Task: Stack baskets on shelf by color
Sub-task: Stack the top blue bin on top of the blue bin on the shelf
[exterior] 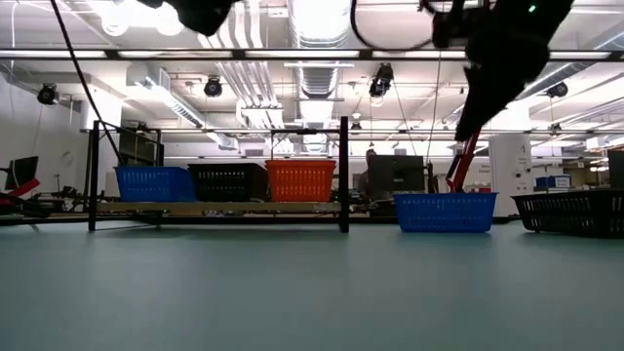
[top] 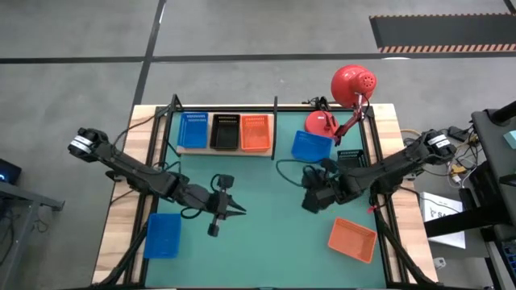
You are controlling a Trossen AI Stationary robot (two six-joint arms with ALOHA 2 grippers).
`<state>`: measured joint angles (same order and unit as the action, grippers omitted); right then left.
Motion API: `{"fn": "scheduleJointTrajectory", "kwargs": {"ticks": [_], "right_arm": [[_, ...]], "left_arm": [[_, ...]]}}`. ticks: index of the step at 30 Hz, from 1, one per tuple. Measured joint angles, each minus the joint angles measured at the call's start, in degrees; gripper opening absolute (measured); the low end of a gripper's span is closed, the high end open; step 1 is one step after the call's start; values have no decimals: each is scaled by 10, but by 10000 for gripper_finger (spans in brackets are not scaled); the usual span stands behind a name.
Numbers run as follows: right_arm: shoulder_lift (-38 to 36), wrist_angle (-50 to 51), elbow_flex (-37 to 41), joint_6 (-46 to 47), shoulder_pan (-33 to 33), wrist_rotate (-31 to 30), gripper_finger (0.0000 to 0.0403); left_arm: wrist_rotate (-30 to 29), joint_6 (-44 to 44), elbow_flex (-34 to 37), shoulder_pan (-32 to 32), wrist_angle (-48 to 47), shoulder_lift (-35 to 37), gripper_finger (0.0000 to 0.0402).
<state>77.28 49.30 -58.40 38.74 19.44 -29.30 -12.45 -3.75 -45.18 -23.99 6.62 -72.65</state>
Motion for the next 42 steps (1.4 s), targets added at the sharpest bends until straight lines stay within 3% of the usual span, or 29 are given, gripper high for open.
{"fn": "scheduleJointTrajectory", "kwargs": {"ticks": [4, 7, 16, 28, 34, 42], "right_arm": [[0, 0, 7, -19, -61, 59, 144], [0, -1, 8, -59, -98, 64, 150], [24, -3, 15, -15, -148, 8, 137], [73, -18, 47, -30, -181, 5, 137], [84, -39, 47, -43, -181, 12, 107], [101, -71, 47, -58, -184, 21, 36]], "left_arm": [[0, -50, 6, 0, 0, 31, 17], [-1, -88, 5, 0, 2, 46, 17], [-6, -135, 5, 0, 0, 63, 17], [-31, -166, 6, 3, -2, 71, 17], [-31, -165, 6, 3, 2, 71, 17], [-31, -161, 6, 3, 5, 71, 17]]}}
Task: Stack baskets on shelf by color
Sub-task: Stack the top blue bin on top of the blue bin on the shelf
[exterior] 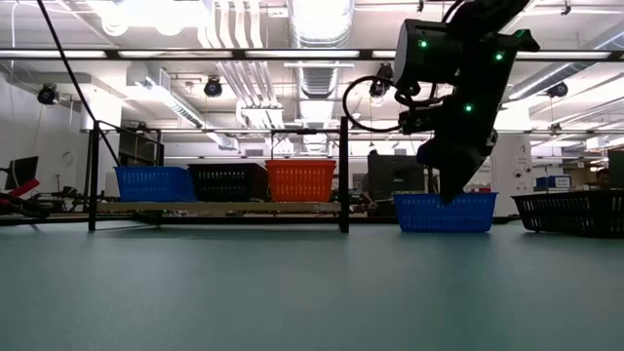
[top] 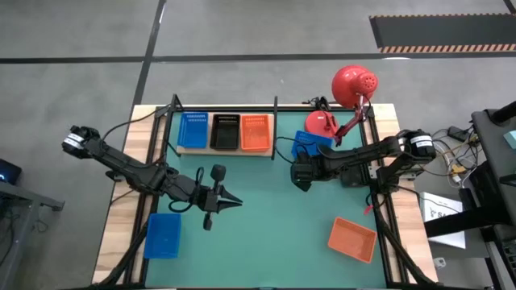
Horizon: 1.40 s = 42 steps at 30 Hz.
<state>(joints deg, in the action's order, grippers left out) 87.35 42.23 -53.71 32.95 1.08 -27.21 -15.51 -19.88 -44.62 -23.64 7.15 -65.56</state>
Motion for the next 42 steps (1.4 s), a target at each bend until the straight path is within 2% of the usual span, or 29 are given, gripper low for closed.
{"fn": "scheduleJointTrajectory", "kwargs": {"ticks": [3, 9, 12, 16, 19, 22, 33, 37, 42], "right_arm": [[1, -25, 0, -9, 0, 34, 13], [0, -143, -4, -36, 16, 147, 9], [0, -193, -20, -70, 32, 167, 9], [-5, -113, -57, -112, 42, 123, 9], [-7, -5, -81, -111, 31, 24, 9], [-7, 77, -85, -69, 9, -75, 9], [-7, 94, -10, -65, -30, -87, 9], [-7, 70, 0, -71, -29, -36, 9], [-7, -10, 0, -102, -20, 82, 9]], "left_arm": [[0, 0, 0, 0, 0, 0, 17], [0, 1, 0, 0, -1, -3, 17], [0, 1, 0, 0, -1, -6, 17], [0, 2, 0, 0, -4, -8, 17], [0, 0, 0, 0, -6, -8, 17], [0, 0, 0, 0, -2, -4, 17], [-30, -18, -3, 0, 3, 3, 17], [-34, -20, -3, 0, 12, 12, 17], [-34, -19, -3, 0, 25, 12, 17]]}}
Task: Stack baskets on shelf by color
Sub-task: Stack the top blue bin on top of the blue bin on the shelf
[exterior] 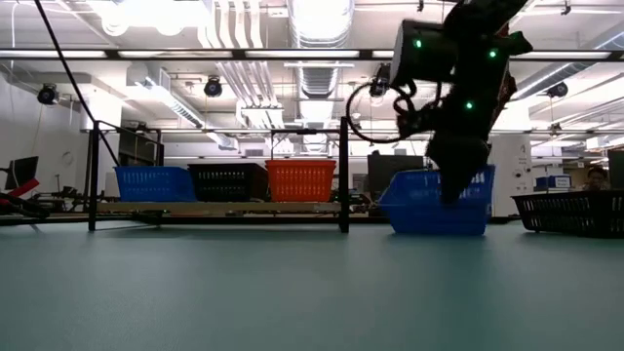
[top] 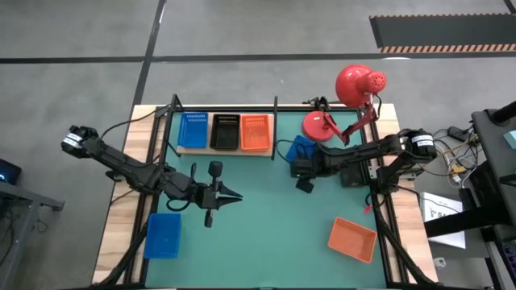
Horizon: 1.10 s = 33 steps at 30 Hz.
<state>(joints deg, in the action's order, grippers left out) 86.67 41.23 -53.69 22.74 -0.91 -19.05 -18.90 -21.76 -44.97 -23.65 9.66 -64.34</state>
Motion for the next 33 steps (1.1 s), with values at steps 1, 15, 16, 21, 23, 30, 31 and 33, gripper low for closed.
{"fn": "scheduleJointTrajectory", "kwargs": {"ticks": [1, 15, 16, 21, 23, 30, 31, 33], "right_arm": [[0, -21, 0, -2, 5, 20, 9], [-1, -105, -90, -47, 97, 79, 9], [-1, -105, -91, -48, 110, 74, 9], [-6, -102, -83, -46, 184, 23, 9], [-9, -102, -79, -53, 211, 9, 9], [-21, -197, -41, -157, 268, -61, 9], [-26, -230, -30, -177, 268, -61, 9], [-38, -294, -5, -222, 269, -61, 9]], "left_arm": [[0, 1, 0, 0, 3, 0, 17], [1, 65, 1, 0, 24, -7, 17], [1, 81, 2, 0, 21, -10, 17], [1, 109, 1, 0, 18, -53, 17], [2, 109, -5, 0, 18, -79, 17], [3, 110, -39, 10, 17, -180, 17], [3, 110, -44, 11, 18, -194, 17], [3, 109, -56, 15, 18, -220, 17]]}}
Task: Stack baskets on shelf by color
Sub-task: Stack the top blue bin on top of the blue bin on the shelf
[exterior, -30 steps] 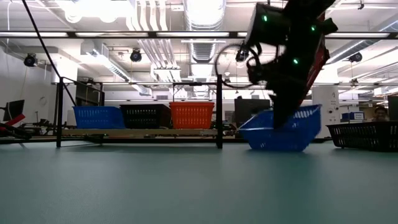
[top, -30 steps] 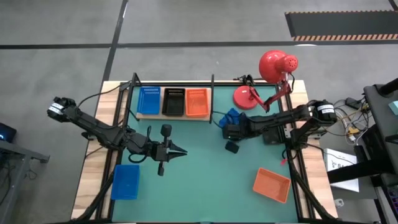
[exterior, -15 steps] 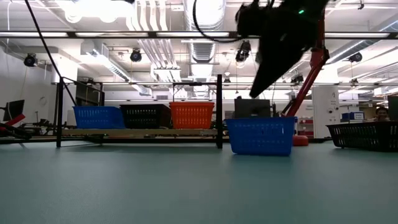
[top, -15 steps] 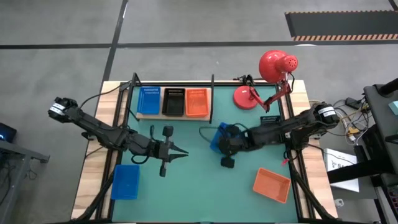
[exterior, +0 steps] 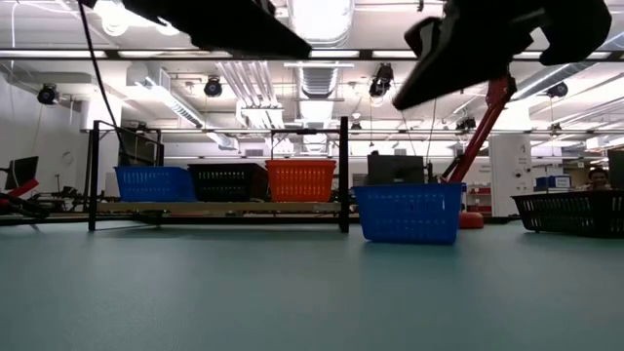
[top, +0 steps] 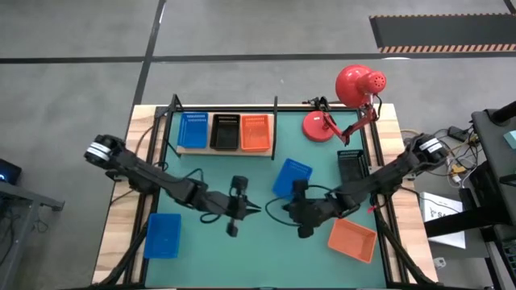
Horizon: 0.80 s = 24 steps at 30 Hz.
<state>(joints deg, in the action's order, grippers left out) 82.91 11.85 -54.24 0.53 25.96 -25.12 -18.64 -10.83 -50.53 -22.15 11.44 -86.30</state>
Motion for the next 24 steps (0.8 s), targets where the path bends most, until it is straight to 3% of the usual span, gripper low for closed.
{"fn": "scheduleJointTrajectory", "kwargs": {"ticks": [6, 14, 18, 24], "right_arm": [[-55, -163, 83, -120, -10, 8, 8], [-168, -346, 217, -169, -39, 44, 8], [-223, -384, 247, -198, -36, 46, 8], [-285, -374, 268, -211, -33, 46, 9]], "left_arm": [[31, -4, -36, 26, -1, -58, 17], [53, -5, -96, 67, -9, -120, 18], [76, -9, -132, 84, -51, -147, 34], [107, -35, -171, 109, -42, -198, 92]]}}
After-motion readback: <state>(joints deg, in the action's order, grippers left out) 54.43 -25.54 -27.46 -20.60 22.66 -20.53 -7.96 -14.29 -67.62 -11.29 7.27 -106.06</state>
